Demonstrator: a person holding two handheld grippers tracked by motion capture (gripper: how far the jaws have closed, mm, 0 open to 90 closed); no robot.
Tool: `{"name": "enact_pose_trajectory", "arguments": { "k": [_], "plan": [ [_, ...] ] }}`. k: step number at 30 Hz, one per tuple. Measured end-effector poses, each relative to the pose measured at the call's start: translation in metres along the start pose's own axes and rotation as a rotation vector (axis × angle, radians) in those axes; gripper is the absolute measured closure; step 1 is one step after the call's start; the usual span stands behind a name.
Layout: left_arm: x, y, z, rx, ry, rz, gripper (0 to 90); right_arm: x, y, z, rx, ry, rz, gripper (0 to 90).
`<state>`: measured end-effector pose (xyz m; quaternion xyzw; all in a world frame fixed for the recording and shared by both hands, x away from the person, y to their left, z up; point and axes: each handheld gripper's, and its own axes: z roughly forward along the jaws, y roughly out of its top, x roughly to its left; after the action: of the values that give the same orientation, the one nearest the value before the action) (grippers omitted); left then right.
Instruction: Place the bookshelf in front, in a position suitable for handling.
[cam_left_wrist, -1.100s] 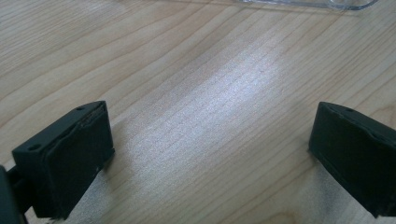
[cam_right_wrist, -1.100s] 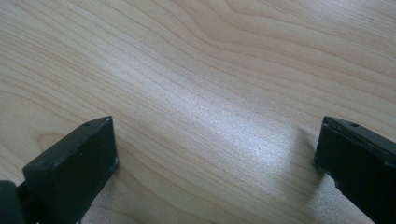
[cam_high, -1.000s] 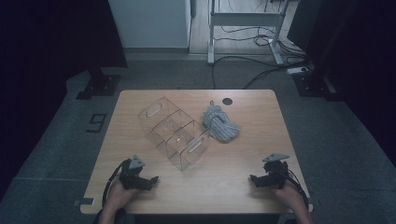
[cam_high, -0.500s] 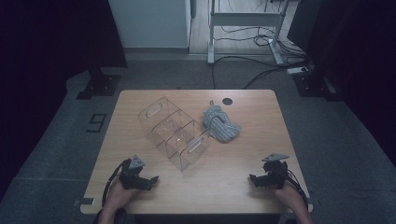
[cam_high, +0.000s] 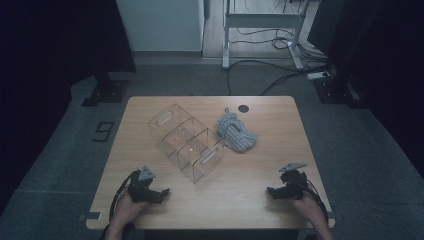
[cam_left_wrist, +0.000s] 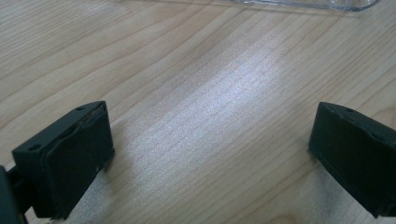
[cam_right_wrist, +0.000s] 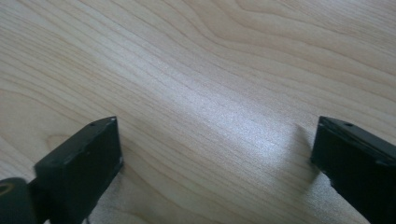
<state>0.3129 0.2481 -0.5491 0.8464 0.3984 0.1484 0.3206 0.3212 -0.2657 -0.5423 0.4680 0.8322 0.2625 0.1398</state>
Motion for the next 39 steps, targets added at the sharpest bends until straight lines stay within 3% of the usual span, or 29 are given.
{"name": "enact_pose_trajectory", "arguments": {
  "k": [12,23,39],
  "plan": [
    [0.000,0.000,0.000,0.001,0.000,0.000,0.0,-0.001,0.013,-0.014,-0.050,0.035,-0.019,4.8],
    [0.000,0.000,0.000,0.003,0.002,0.001,0.0,0.001,0.036,-0.022,-0.092,0.066,-0.053,4.2],
    [0.000,0.000,0.000,0.002,0.002,0.000,0.0,0.004,0.080,-0.008,-0.108,0.094,-0.067,5.1]
  ]
}}
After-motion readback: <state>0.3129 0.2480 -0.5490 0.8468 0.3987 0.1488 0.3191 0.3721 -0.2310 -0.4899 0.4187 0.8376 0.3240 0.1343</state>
